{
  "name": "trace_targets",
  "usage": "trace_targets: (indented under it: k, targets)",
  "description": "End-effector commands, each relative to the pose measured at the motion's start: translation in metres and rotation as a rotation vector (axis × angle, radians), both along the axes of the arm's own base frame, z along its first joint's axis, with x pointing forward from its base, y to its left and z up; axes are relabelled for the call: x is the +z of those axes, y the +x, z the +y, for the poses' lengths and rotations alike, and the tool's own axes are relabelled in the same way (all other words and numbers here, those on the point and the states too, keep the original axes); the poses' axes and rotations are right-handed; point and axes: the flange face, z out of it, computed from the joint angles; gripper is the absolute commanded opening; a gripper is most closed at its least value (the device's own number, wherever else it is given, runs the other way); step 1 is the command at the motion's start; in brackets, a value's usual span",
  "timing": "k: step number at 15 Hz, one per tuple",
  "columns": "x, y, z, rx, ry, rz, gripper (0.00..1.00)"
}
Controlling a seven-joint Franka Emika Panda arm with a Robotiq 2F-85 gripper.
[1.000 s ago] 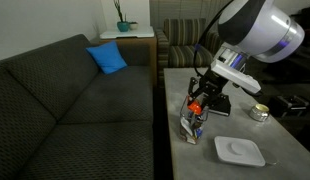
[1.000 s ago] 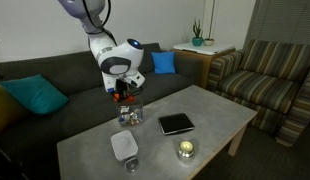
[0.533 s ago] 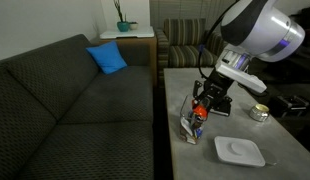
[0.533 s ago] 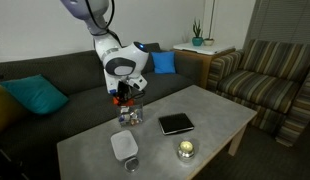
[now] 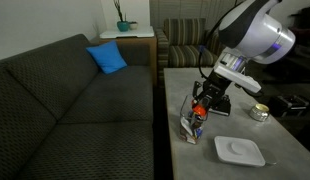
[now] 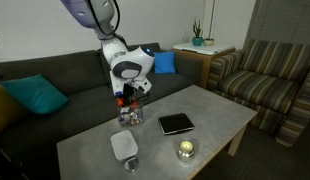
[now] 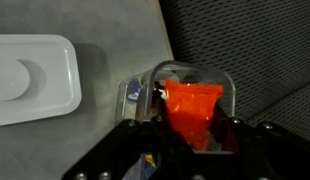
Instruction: Put the orange sachet in the clear storage container
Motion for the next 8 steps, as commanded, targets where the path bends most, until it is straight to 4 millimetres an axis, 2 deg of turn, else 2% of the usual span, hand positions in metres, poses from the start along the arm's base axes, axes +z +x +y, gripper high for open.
trace_targets:
  k: [1,7,8]
  targets:
    - [-0.015,0.01,0.005,0.015,0.017,0.045,0.18]
    - [-0.026,0.023,0.008,0.032,0.002,0.06,0.18]
    - [-0.028,0.025,0.007,0.03,-0.002,0.058,0.36]
